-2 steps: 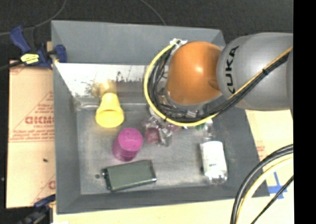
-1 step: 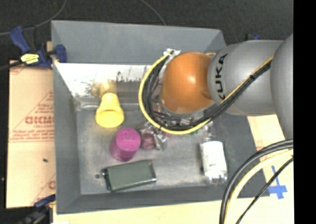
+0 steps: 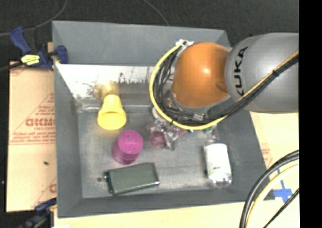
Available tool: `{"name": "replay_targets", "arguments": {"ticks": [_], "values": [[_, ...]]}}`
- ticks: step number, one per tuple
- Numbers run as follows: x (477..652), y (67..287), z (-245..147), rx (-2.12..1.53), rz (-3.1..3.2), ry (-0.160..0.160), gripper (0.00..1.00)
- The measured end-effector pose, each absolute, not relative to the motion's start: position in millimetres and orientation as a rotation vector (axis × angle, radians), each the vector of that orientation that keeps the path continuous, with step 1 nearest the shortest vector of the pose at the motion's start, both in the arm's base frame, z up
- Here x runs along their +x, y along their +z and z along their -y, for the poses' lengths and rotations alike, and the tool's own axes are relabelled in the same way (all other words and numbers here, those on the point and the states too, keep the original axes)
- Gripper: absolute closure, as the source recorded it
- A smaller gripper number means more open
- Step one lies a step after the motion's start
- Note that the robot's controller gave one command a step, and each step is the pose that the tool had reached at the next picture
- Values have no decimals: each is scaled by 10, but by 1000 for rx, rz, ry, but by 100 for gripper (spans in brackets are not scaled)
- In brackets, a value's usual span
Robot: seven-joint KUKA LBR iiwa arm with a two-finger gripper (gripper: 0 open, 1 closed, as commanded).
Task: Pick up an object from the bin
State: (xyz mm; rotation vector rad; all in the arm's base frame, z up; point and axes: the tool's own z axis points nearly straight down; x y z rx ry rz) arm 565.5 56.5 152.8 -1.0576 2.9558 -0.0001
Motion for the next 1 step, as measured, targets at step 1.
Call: {"name": "replay_targets", "arguments": {"ticks": [1], "values": [[5661,1663,-552,-1059,-2947,-3,100]]}}
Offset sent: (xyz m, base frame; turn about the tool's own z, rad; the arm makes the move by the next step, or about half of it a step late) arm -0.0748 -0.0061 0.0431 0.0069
